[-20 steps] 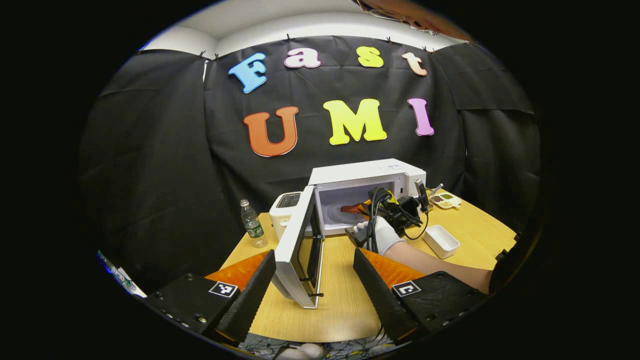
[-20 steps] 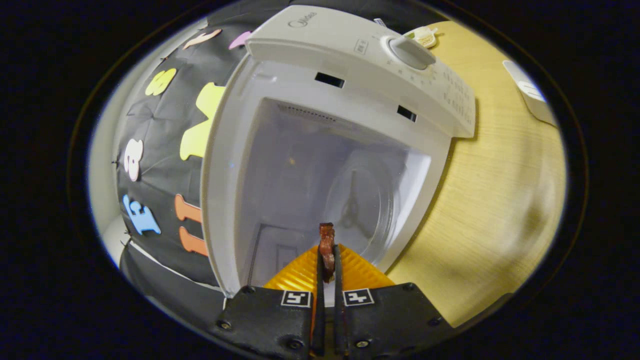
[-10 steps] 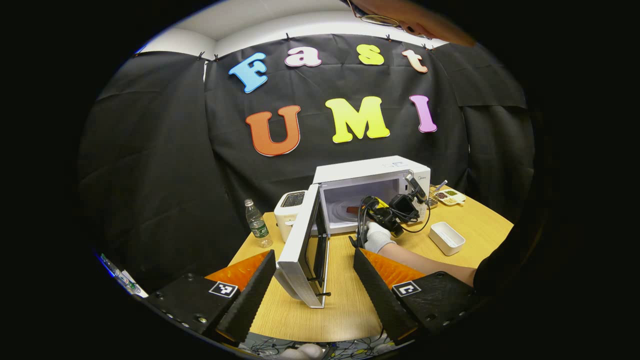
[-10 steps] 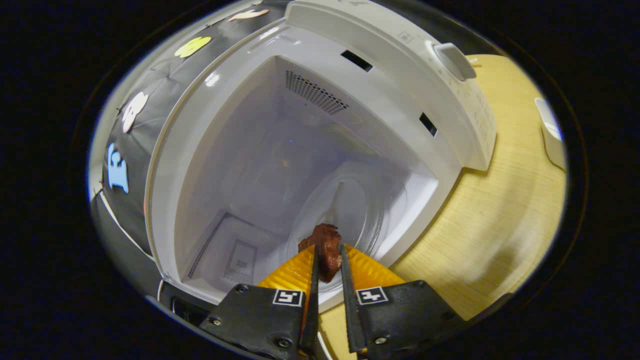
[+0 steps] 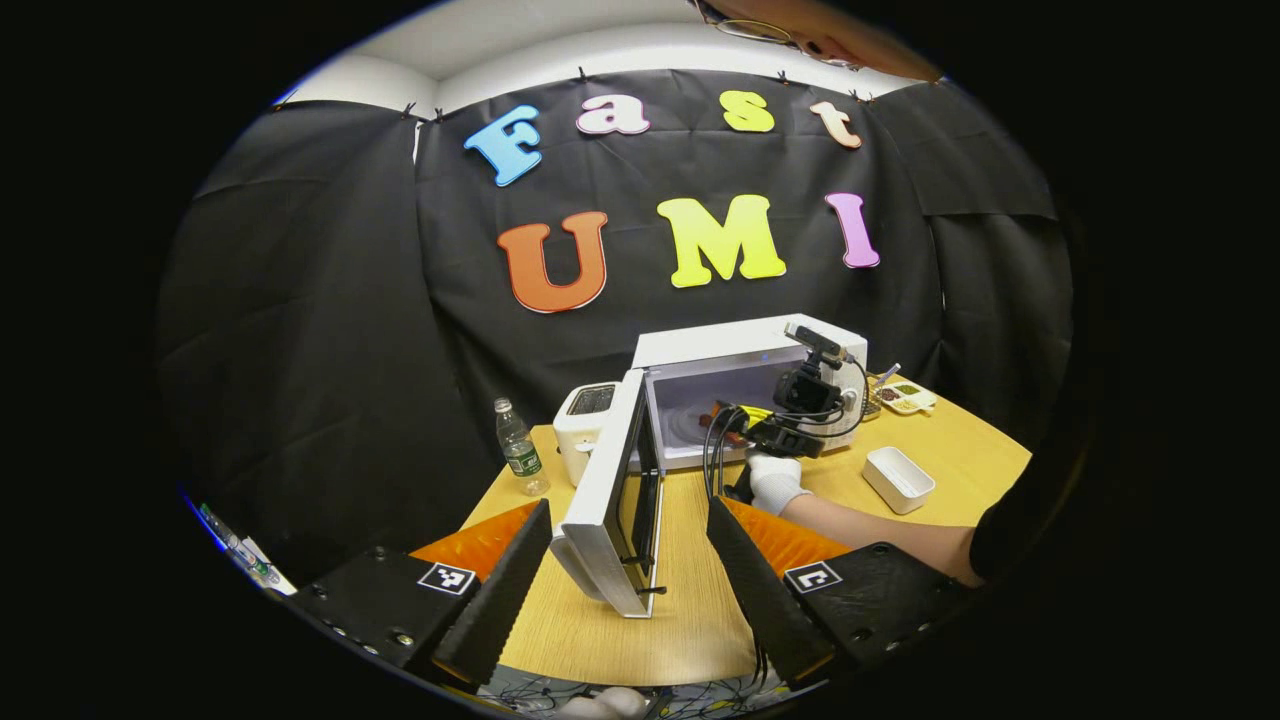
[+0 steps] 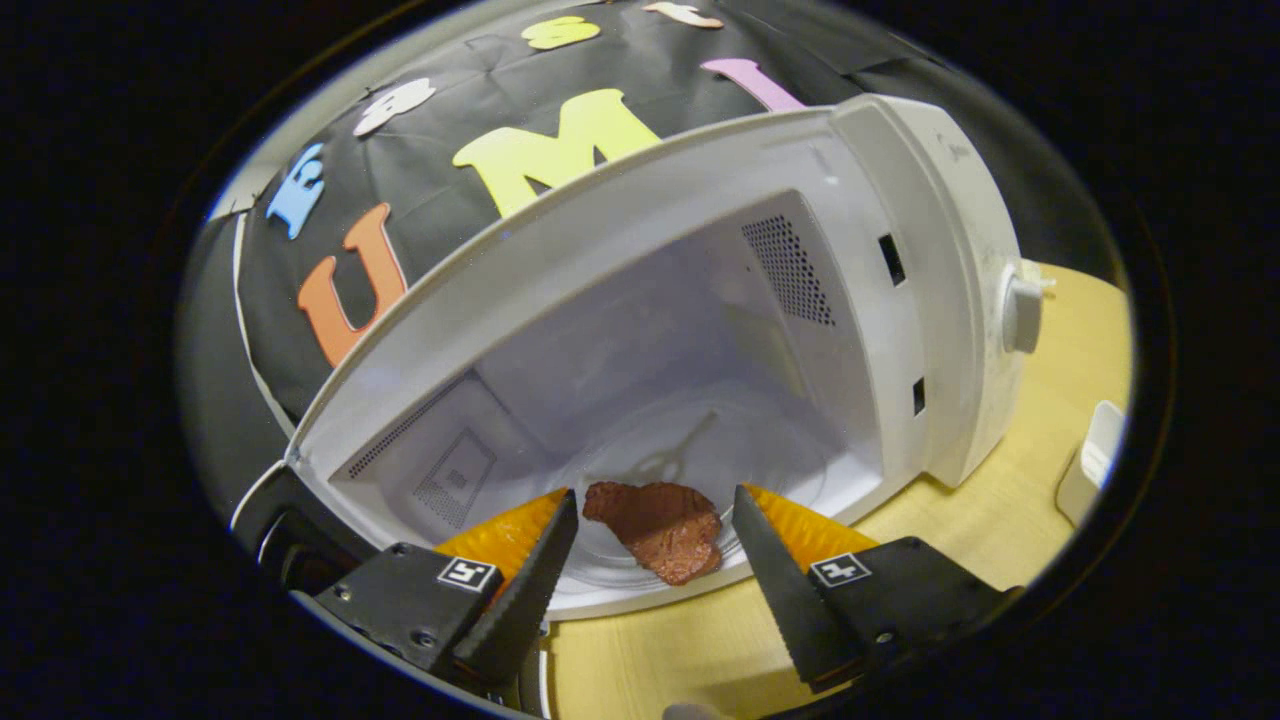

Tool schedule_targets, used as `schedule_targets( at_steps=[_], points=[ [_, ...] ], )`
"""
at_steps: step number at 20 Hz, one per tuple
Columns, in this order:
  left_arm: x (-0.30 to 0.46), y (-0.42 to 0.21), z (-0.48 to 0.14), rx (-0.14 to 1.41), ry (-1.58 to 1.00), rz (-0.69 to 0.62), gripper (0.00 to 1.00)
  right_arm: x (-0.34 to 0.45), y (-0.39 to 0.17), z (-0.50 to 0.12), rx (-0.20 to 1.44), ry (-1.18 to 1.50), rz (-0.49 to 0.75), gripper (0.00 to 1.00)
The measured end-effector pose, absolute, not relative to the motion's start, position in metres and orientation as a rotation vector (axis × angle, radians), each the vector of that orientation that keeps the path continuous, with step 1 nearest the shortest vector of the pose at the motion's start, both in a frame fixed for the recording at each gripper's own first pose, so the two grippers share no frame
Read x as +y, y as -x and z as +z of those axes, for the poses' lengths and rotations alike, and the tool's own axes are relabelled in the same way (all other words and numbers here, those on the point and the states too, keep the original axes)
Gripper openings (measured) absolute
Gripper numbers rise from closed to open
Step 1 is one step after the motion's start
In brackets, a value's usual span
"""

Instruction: Open the microwave oven with the left hand, put the food in, and close the microwave oven.

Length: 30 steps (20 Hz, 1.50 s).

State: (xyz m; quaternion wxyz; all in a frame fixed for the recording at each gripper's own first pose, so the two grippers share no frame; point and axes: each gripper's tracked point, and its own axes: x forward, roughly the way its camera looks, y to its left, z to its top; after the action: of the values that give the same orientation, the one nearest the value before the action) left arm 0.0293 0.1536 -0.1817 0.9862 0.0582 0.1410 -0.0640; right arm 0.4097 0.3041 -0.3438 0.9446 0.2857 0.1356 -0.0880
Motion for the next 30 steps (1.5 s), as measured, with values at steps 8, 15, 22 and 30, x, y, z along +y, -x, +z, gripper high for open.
schedule_targets(
  at_steps=[8, 15, 22, 30],
  points=[
    [0.192, -0.041, -0.173, 0.23, -0.129, -0.074, 0.96, 0.292, -0.338, -0.269, 0.257, -0.388, -0.046, 0.89],
    [0.244, -0.048, -0.198, 0.232, -0.122, 0.011, 0.88, 0.249, -0.25, -0.182, 0.233, -0.196, 0.056, 0.9],
    [0.272, -0.068, -0.247, 0.261, -0.078, 0.038, 0.96, 0.173, -0.157, -0.125, 0.24, -0.153, 0.032, 0.9],
    [0.272, -0.103, -0.29, 0.297, -0.023, 0.009, 0.26, 0.128, -0.074, -0.094, 0.266, -0.173, 0.001, 0.9]
  ],
)
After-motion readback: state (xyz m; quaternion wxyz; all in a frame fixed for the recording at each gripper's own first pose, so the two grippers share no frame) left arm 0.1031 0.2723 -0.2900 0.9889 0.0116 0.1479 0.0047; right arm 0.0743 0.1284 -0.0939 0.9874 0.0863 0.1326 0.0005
